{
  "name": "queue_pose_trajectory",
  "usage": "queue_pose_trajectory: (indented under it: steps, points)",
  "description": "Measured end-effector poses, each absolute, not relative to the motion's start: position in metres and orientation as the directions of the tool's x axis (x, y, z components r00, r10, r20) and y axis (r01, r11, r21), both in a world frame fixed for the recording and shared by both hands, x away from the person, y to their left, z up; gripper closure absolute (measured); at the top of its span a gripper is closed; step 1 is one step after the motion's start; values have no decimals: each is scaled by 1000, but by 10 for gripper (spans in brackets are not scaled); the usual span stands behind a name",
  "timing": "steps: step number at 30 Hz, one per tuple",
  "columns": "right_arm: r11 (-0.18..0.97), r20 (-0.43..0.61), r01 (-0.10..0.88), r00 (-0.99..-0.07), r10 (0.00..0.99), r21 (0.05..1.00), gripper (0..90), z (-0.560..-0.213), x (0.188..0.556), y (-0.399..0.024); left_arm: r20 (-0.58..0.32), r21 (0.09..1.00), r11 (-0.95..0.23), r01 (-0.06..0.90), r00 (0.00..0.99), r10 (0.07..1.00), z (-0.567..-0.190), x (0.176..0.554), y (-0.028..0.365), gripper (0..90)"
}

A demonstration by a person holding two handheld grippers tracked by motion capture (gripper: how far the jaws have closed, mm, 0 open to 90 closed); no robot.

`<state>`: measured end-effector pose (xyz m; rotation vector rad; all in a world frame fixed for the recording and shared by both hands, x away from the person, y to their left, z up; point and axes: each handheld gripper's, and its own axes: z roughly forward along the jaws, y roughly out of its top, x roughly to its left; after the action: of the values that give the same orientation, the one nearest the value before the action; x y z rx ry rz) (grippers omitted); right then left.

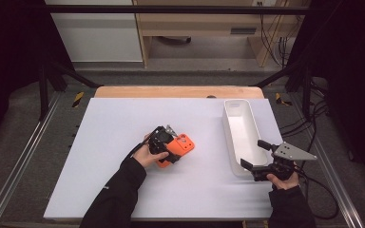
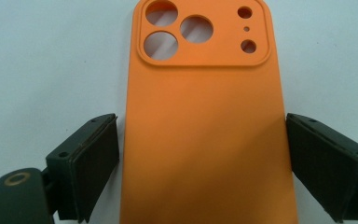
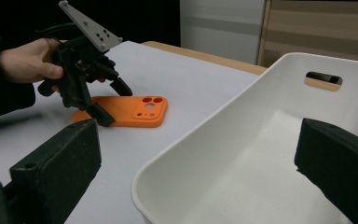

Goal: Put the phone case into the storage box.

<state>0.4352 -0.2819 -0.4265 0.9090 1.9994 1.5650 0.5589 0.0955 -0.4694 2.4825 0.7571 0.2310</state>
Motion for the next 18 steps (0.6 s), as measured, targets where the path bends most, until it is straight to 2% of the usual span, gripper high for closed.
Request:
queue_pose_trajectory:
  steps: [12,18]
  points:
    - [139,57,226,-687,724,964,8,-426,435,-282,24,522,-719,459,834,551,-469,559,94,111]
    - [139,57,226,-688,724,964,8,-426,435,-282,27,521,-726,449,841,540,-468,558,94,146]
